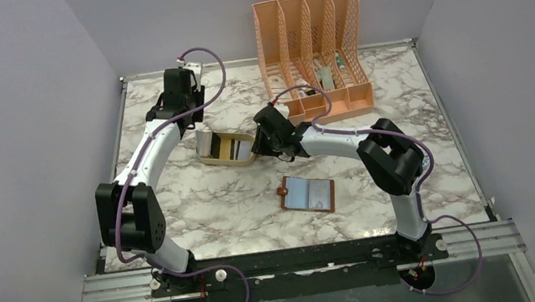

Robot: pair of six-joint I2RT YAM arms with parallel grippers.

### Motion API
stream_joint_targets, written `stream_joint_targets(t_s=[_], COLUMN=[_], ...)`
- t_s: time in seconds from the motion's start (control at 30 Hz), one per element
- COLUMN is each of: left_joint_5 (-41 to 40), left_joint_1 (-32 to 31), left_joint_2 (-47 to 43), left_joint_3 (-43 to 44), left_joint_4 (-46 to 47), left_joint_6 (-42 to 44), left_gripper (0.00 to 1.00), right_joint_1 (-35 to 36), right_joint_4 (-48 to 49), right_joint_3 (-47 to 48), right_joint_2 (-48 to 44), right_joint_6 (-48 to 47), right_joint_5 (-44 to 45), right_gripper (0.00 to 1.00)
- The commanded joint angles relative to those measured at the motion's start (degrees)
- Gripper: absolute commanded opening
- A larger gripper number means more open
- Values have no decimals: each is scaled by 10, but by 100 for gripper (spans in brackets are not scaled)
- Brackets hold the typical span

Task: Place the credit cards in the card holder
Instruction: Adjust the credit card in the storage box, then pick up the credit card from the storage box.

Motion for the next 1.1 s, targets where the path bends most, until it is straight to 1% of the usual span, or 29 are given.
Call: stream_joint_targets(t_s=[0.0,0.2,0.33,0.63,0.9,1.07], left_joint_5=[4,60,82,136,165,161], left_joint_1=[6,23,41,61,65,66], left_joint_2=[-36,-59,-51,-25,-7,13], left_joint_3=[-28,-62,-74,-82,-81,-77], left_joint_4=[-36,-40,-39,3,21,21], left_joint_6=[-43,-76,-78,-53,-52,-46], left_gripper=[43,41,33,26,28,28], right_joint_1=[-2,-2,-2,-3,-2,-2], right_joint_4=[-13,0,-11,-9,-15,-15], right_joint_3=[7,17,21,-7,-8,-8], right_joint_2=[-10,-21,-31,-72,-87,-92], right_joint_6=[-9,-15,-22,-37,-41,-42], right_joint_5=[-8,-48,-47,-41,-29,-30], right_gripper=[36,47,50,50,49,49])
